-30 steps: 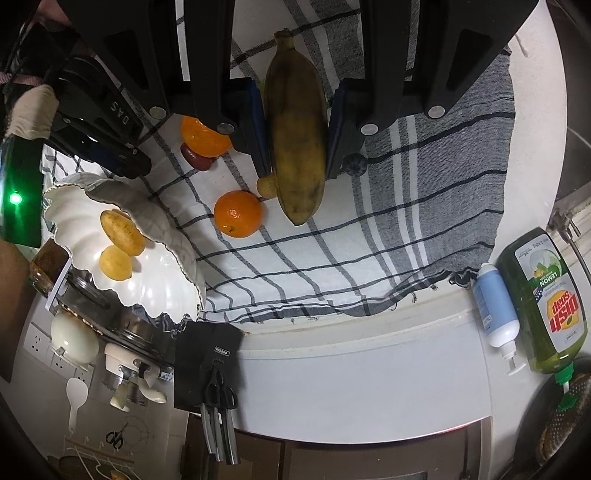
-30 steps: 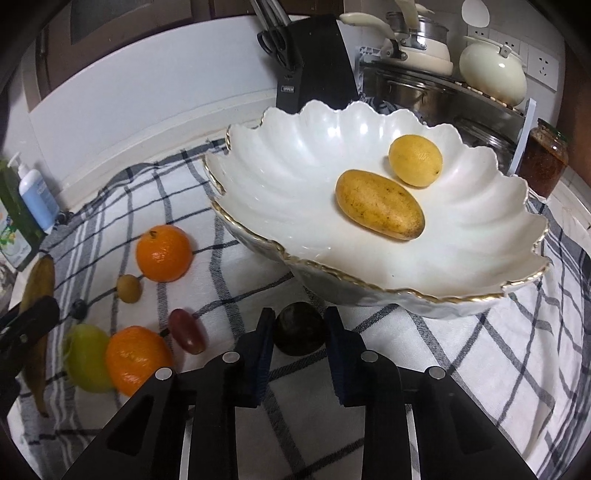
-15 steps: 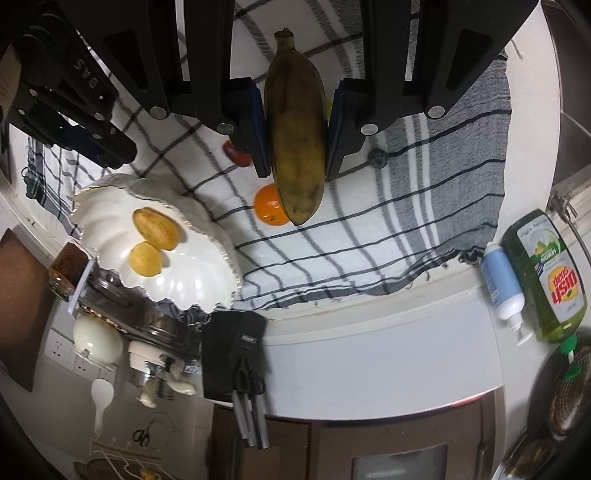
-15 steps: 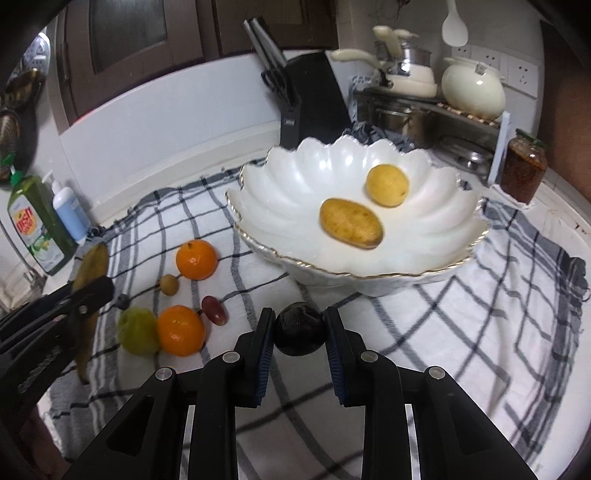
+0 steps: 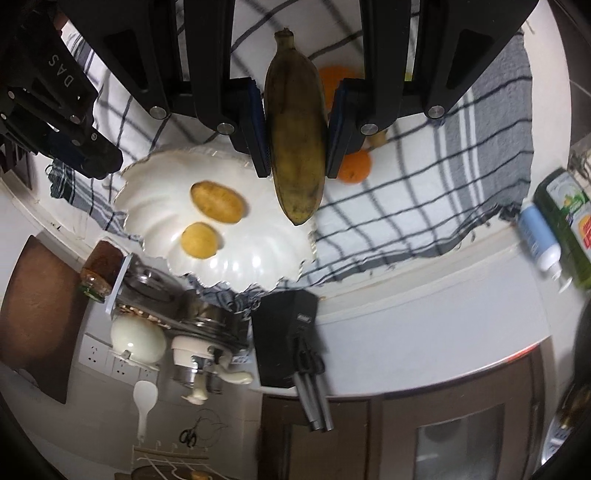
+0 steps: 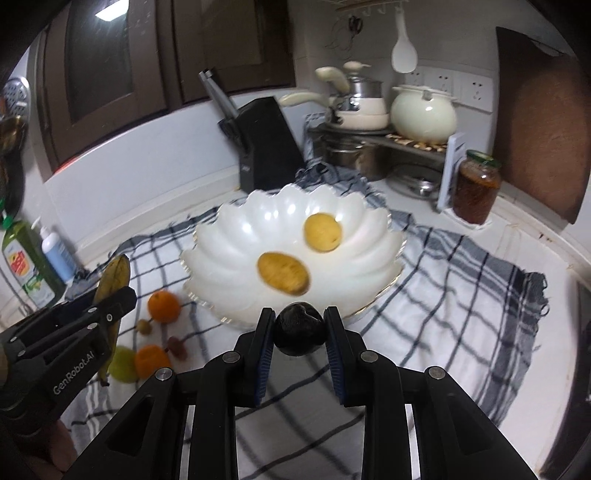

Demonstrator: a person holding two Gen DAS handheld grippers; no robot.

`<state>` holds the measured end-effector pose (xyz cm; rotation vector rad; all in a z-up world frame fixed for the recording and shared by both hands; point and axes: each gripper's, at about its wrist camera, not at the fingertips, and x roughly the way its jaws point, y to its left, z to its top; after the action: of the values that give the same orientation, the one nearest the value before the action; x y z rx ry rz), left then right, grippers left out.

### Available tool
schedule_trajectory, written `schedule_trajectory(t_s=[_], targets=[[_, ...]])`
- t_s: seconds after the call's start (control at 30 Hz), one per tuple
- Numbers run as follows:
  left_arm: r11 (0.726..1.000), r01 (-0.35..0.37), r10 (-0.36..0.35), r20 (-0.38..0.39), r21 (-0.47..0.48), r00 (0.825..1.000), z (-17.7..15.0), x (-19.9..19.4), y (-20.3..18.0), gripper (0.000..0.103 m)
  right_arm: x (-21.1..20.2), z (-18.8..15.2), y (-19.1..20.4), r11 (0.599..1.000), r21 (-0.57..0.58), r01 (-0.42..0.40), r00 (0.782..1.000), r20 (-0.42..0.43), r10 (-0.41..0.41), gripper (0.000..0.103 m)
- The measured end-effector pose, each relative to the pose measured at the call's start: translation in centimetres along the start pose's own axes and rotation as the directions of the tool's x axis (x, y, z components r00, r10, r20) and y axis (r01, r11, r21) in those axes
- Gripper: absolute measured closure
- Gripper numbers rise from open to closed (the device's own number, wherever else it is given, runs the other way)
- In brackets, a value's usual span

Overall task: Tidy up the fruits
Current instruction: 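Lower the banana and plum into the bowl and open both tools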

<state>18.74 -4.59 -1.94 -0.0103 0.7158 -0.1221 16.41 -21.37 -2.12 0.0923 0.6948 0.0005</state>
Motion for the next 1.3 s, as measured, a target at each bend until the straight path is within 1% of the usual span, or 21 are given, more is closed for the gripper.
schedule_trajectory(t_s=[0.23, 0.37, 0.63, 0.97, 1.2, 1.3], targets=[[1.0, 0.012, -0.012, 0.011, 0.027, 1.0, 3.0, 1.4, -1.9, 0.073, 0.7, 2.1, -2.1, 0.999, 0.023, 0.043, 0.999, 0.015, -0.043, 0.075], [0.999, 0.016, -0.016, 0.01, 0.031, 1.0, 4.5, 2.8, -2.4, 0.073, 1.8, 3.2, -3.2, 0.997, 0.035, 0.067, 0.998, 0.017, -0.068, 0.075], [0.999, 0.016, -0.016, -0.003, 0.028, 1.0, 6.3, 6.1, -2.5, 0.073, 4.5, 5.2, -4.1, 0.994, 0.037, 0.103, 0.995, 0.006, -0.104, 0.075], [1.0, 0.011, -0.01, -0.066, 0.015, 0.998, 6.4, 10.5, -2.1, 0.073, 8.3, 5.4, -4.4, 0.991, 0.037, 0.13, 0.99, -0.053, -0.128, 0.075], [0.999, 0.017, -0.014, -0.104, 0.029, 0.994, 6.0, 12.2, -2.2, 0.073, 9.9, 4.9, -4.7, 0.989, 0.049, 0.142, 0.986, -0.091, -0.137, 0.075], [0.999, 0.013, -0.009, -0.103, 0.043, 0.995, 5.9, 12.4, -2.3, 0.073, 10.4, 4.7, -4.8, 0.989, 0.056, 0.135, 0.986, -0.108, -0.128, 0.075]])
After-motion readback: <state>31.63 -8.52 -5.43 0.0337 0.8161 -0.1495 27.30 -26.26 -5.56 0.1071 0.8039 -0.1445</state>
